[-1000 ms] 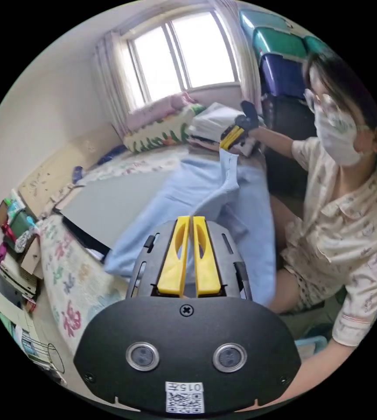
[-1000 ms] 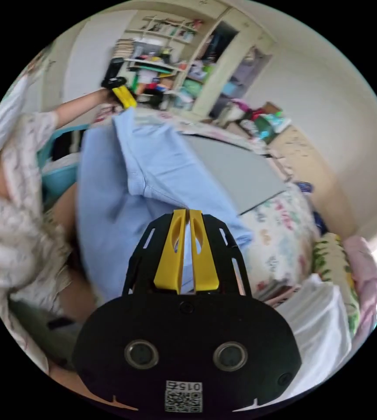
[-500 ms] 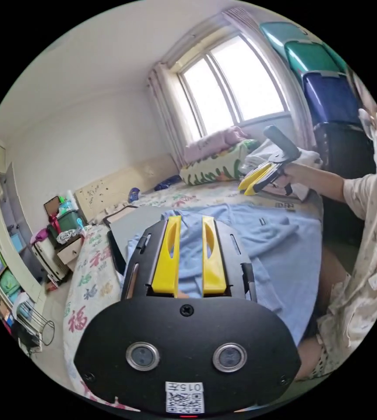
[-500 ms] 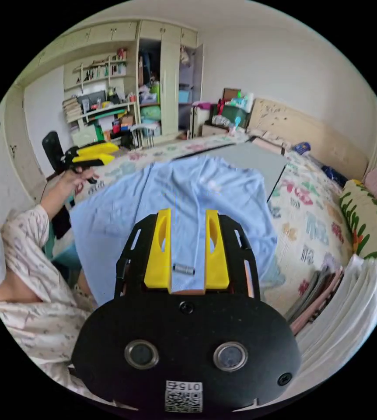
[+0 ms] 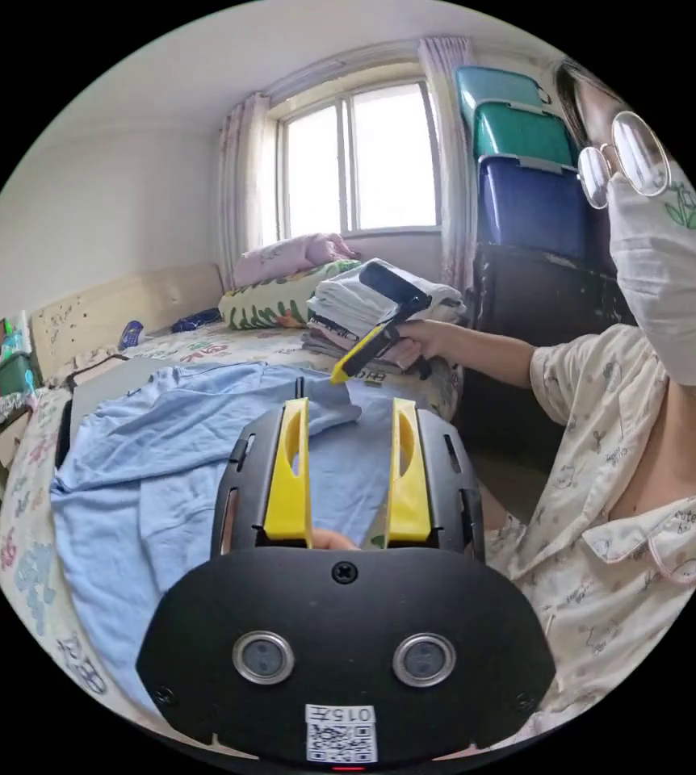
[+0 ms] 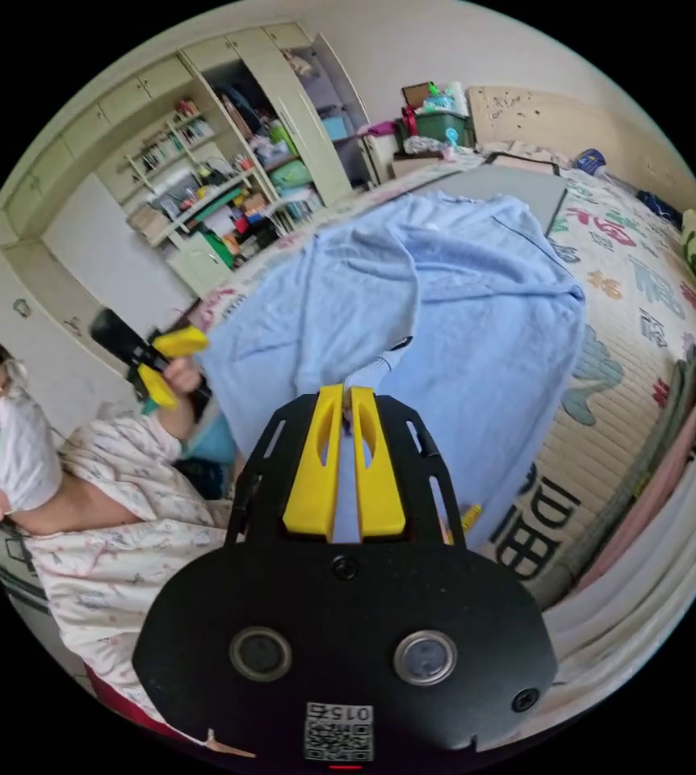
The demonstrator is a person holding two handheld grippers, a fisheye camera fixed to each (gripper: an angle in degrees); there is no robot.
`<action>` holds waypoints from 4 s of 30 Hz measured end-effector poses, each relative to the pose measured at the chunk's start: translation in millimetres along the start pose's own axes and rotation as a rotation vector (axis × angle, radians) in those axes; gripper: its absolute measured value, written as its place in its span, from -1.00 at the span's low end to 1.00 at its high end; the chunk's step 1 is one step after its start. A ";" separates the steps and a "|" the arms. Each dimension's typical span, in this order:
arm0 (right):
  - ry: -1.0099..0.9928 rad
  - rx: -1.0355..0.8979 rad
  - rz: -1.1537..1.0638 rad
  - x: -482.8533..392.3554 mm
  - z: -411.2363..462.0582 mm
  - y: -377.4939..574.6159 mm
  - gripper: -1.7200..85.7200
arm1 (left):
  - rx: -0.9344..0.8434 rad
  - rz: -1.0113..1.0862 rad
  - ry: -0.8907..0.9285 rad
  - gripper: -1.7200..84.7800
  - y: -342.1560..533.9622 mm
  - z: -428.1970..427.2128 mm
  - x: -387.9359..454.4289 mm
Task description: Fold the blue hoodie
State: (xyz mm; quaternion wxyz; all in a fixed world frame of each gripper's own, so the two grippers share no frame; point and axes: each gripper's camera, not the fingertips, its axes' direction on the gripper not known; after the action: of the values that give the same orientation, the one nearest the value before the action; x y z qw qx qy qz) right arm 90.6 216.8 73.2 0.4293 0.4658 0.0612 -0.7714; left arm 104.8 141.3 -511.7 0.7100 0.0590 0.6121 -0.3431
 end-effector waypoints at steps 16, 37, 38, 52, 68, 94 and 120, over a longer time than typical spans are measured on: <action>-0.117 0.083 -0.434 -93.1 104.2 -18.5 -0.74 | 0.242 -0.394 -0.414 -0.91 83.5 -39.7 -30.0; 0.313 -0.247 -0.859 -145.1 266.0 79.9 -0.75 | 0.118 -0.669 -0.277 -0.55 58.6 -89.3 -115.1; 0.313 -0.250 -0.863 -146.2 269.1 82.1 -0.76 | 0.091 -0.702 -0.284 -0.54 52.7 -84.8 -122.4; 0.338 -0.256 -0.872 -150.9 287.4 95.6 -0.85 | 0.023 -0.836 -0.118 -0.51 9.0 -93.2 -173.8; 0.260 -0.180 -0.779 -134.7 251.8 67.1 -0.89 | 0.122 -0.989 0.098 -0.94 17.1 -83.7 -230.5; 0.999 0.877 0.674 85.2 -233.6 84.0 -0.96 | 0.391 -0.941 -1.203 -0.51 14.1 -341.8 -270.4; 0.526 0.024 -0.107 -53.7 -37.4 236.7 -0.71 | -0.569 -0.087 -0.168 -0.81 -54.5 49.4 -70.3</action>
State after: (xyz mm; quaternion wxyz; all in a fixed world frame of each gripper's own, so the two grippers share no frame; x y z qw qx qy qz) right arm 296.3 120.1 166.0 0.3519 0.6513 0.1861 -0.6460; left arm 114.2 104.3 -417.4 0.7308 -0.1970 0.6249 -0.1917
